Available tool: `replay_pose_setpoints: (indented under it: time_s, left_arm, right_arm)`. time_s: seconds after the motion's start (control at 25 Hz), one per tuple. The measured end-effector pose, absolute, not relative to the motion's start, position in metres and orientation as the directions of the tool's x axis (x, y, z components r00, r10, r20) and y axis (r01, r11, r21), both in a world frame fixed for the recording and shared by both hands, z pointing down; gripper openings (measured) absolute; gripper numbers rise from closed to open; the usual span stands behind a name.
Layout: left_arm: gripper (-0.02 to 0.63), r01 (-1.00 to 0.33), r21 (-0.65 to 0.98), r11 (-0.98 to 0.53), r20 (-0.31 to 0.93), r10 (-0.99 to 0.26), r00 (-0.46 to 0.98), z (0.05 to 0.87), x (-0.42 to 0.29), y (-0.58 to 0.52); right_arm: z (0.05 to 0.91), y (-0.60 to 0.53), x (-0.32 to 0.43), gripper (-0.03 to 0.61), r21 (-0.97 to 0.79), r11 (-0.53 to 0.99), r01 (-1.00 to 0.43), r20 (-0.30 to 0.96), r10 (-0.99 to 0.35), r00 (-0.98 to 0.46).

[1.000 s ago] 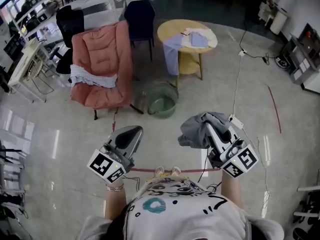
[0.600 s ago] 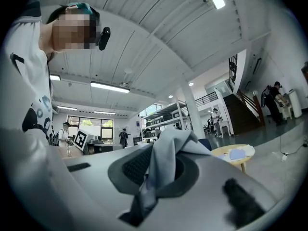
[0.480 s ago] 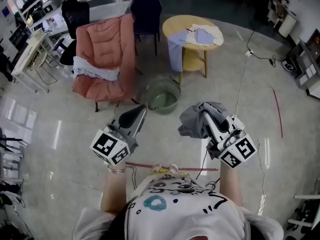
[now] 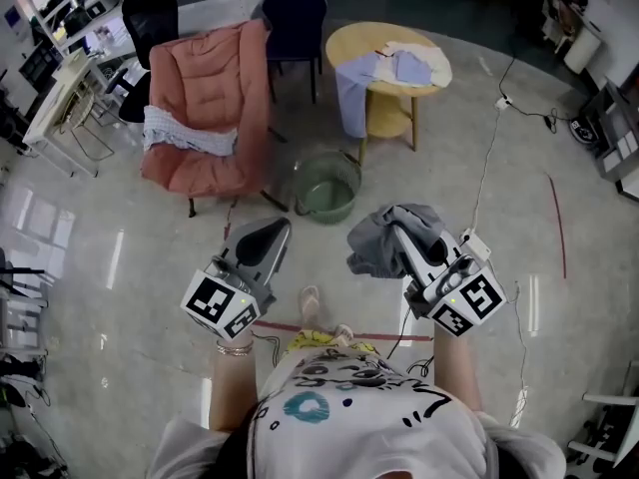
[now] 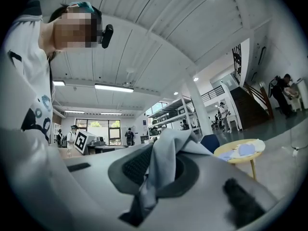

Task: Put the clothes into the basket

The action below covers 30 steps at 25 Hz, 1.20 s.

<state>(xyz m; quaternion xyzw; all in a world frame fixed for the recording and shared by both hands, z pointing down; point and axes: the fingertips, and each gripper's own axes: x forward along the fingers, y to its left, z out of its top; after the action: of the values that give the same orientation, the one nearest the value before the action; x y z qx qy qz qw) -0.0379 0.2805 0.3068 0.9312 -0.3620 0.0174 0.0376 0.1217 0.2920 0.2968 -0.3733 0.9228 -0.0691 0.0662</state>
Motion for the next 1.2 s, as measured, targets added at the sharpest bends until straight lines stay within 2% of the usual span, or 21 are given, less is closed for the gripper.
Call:
replay_pose_setpoints:
  time_s: [0.36,1.2]
  left_arm:
    - [0.017,-0.677,0.039,-0.735,0.086,-0.672,0.735,0.317,-0.054,0.227]
    - [0.017,-0.578,0.027,-0.815,0.1,-0.573,0.813,0.323,-0.093,0.083]
  right_arm:
    - [0.311,0.25,0.113,0.04,-0.19,0.692,-0.696,-0.045,-0.714,-0.698]
    - [0.307,0.119,0.074,0.04,-0.164,0.636,-0.754,-0.051,-0.769,-0.638]
